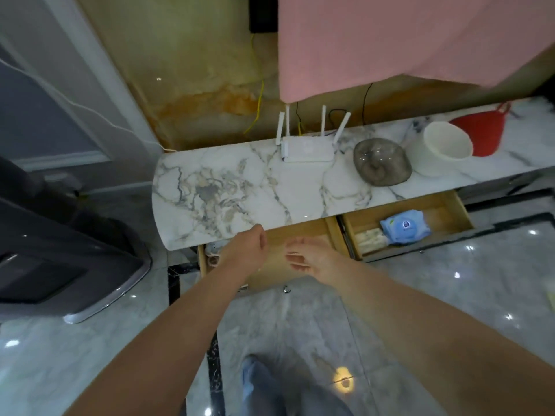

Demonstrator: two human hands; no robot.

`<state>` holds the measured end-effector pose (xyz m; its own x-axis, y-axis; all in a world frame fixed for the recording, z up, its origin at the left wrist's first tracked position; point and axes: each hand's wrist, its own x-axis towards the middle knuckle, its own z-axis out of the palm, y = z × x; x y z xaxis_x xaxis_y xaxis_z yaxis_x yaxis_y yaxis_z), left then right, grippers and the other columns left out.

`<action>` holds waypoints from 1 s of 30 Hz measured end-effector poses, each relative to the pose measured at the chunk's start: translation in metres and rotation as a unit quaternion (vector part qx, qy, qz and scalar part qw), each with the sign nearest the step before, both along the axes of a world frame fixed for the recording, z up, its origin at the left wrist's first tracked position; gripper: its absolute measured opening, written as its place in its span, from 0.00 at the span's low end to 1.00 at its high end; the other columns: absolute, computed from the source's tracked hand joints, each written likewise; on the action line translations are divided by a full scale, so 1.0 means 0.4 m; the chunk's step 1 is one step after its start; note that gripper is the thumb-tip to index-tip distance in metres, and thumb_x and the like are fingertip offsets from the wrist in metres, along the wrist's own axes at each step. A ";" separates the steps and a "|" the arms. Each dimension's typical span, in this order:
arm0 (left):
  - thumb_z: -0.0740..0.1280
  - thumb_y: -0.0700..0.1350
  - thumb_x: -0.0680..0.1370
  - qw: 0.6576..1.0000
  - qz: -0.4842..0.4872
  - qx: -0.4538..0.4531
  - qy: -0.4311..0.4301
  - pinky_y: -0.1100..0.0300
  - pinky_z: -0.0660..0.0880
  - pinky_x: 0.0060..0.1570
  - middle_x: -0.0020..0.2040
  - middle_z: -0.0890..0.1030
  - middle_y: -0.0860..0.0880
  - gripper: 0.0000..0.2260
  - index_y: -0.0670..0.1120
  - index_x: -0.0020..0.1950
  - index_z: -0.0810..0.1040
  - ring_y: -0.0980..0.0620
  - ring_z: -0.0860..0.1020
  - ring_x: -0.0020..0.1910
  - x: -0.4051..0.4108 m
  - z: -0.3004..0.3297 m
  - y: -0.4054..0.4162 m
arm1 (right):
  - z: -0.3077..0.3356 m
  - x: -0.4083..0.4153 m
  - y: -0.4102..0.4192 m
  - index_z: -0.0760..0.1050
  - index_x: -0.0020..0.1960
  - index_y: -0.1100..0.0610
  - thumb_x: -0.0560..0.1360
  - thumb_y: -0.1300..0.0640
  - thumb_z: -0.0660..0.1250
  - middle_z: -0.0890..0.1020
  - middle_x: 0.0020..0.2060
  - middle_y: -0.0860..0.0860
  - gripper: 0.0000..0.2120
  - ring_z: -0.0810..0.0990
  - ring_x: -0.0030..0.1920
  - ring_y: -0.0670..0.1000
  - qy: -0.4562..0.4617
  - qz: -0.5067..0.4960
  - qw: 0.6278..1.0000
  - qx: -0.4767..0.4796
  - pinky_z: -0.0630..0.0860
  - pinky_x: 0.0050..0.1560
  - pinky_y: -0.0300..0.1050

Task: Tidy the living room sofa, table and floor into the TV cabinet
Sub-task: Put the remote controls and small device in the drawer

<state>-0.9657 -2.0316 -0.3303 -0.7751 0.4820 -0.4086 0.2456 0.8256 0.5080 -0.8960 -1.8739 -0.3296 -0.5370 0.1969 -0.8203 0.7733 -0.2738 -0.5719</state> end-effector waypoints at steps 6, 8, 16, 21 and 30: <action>0.61 0.47 0.81 0.994 -0.010 0.090 -0.060 0.54 0.75 0.38 0.38 0.79 0.50 0.05 0.48 0.49 0.75 0.48 0.78 0.37 0.035 0.249 0.109 | 0.232 0.104 0.066 0.79 0.44 0.55 0.76 0.63 0.71 0.82 0.40 0.53 0.04 0.81 0.40 0.48 0.017 -0.022 0.997 0.068 0.78 0.37 0.38; 0.62 0.48 0.80 0.993 -0.016 0.095 -0.074 0.56 0.74 0.40 0.40 0.79 0.50 0.05 0.49 0.48 0.76 0.48 0.78 0.38 0.071 0.315 0.145 | 0.283 0.157 0.089 0.79 0.43 0.55 0.75 0.65 0.71 0.81 0.37 0.54 0.06 0.81 0.39 0.50 0.030 -0.068 0.994 0.077 0.77 0.38 0.39; 0.64 0.48 0.80 0.978 -0.134 0.067 -0.146 0.50 0.78 0.53 0.42 0.83 0.51 0.06 0.49 0.45 0.76 0.49 0.82 0.45 0.276 0.421 0.356 | 0.401 0.433 0.196 0.76 0.41 0.60 0.75 0.71 0.67 0.78 0.33 0.53 0.08 0.77 0.26 0.44 0.055 -0.183 0.975 0.113 0.71 0.26 0.34; 0.65 0.49 0.79 0.951 -0.263 0.053 -0.156 0.53 0.77 0.51 0.43 0.83 0.50 0.07 0.52 0.41 0.76 0.48 0.81 0.47 0.482 0.484 0.568 | 0.485 0.692 0.357 0.77 0.38 0.57 0.74 0.70 0.68 0.77 0.31 0.54 0.11 0.73 0.28 0.49 0.065 -0.275 0.950 0.130 0.73 0.31 0.39; 0.67 0.40 0.77 0.877 -0.457 0.049 -0.141 0.55 0.76 0.52 0.45 0.82 0.47 0.04 0.48 0.45 0.77 0.48 0.79 0.46 0.977 0.508 0.876 | 0.549 1.258 0.544 0.76 0.44 0.55 0.76 0.64 0.68 0.78 0.37 0.50 0.05 0.76 0.32 0.46 0.013 -0.519 0.846 0.123 0.76 0.37 0.39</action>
